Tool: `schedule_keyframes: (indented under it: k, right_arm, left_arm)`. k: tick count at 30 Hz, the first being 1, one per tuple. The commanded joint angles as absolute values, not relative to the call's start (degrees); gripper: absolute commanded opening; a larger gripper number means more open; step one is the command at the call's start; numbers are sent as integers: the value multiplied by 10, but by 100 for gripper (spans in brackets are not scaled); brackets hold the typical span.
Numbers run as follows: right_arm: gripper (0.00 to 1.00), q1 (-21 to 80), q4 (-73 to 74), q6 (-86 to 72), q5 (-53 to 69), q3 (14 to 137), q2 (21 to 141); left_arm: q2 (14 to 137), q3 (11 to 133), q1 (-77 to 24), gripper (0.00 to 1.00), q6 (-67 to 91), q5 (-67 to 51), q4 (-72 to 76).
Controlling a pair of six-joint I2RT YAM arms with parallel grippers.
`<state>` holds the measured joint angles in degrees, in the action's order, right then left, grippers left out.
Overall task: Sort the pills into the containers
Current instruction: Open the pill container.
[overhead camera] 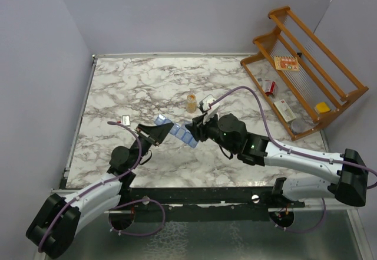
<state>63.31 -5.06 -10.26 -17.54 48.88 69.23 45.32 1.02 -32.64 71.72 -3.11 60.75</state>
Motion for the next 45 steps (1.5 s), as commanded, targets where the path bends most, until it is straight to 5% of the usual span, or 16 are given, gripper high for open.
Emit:
schedule_keyframes:
  k: [1,5,10,25,28,31,37,45]
  right_arm:
    - [36,633,-66,-100,-176,484,685]
    - [25,632,-71,-106,-172,479,689]
    - [32,632,-77,-117,-162,478,703]
    - [30,633,-97,-130,-131,474,736]
    - [23,632,-104,-128,-123,476,739]
    - [3,632,-106,-119,-118,481,747]
    - [1,633,-94,-112,-126,481,763]
    - [1,633,-84,-108,-140,465,786]
  left_arm:
    - [464,0,-327,0,720,0,610]
    - [483,11,-327,0,717,-1,612]
    - [493,7,-327,0,723,0,617]
    - [505,-2,-327,0,733,6,627]
    - [516,-1,-327,0,735,2,628]
    - [525,0,-327,0,738,-1,628]
    - [527,-8,-327,1,743,8,628]
    - [555,-12,-327,29,758,10,616]
